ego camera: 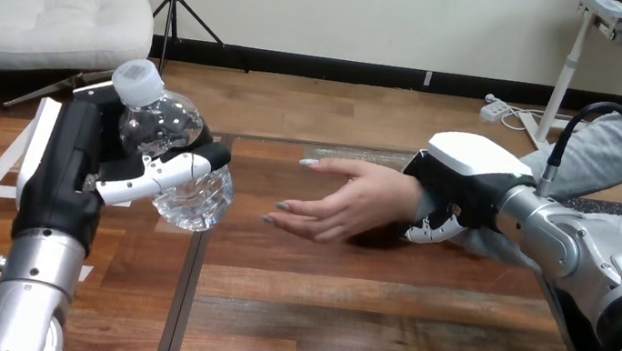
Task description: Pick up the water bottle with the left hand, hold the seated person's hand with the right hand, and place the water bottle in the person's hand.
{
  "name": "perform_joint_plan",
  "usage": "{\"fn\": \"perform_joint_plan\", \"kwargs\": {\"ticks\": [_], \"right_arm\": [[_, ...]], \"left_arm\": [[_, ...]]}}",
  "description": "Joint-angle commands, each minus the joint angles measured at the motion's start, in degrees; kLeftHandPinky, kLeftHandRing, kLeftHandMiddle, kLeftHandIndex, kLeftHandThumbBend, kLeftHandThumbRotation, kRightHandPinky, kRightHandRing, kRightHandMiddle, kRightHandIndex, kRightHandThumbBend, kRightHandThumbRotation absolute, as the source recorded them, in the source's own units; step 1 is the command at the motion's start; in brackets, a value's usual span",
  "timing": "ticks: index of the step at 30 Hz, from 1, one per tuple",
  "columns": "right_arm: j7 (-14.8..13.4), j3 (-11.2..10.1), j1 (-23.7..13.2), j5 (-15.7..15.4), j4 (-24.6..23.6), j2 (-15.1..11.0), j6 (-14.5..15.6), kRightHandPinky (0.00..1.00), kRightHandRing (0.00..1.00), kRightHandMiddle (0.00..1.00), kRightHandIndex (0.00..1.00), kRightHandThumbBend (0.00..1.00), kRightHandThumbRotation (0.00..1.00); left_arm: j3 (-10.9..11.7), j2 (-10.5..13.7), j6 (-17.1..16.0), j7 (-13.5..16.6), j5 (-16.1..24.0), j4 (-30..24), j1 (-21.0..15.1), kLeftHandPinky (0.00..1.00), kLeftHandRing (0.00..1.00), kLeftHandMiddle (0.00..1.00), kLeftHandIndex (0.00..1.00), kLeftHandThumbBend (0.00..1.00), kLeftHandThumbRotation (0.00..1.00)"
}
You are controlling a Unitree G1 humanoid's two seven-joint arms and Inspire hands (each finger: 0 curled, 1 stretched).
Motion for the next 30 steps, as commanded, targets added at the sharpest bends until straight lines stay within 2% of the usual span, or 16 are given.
{"fn": "perform_joint_plan", "kwargs": {"ticks": [1,20,30], "right_arm": [[-1.1,-0.6,-7.0,0.3,-0.4,1.3,-0.6,0.29,0.34,0.41,0.43,0.46,0.10],[-0.5,-0.9,-7.8,0.7,-0.3,2.2,-0.1,0.27,0.33,0.40,0.41,0.46,0.11],[-0.6,-0.8,-8.0,0.6,-0.2,2.7,0.1,0.28,0.33,0.40,0.41,0.46,0.16]], "left_arm": [[-0.8,-0.1,-1.1,0.1,-0.4,-1.3,-5.0,0.26,0.32,0.37,0.38,0.73,0.00],[-1.7,0.1,-5.2,-0.3,-0.1,4.3,-8.2,0.26,0.32,0.37,0.38,0.73,0.00],[-2.6,-0.8,-5.5,-0.2,-0.4,7.2,-10.4,0.27,0.33,0.37,0.38,0.72,0.00]]}}
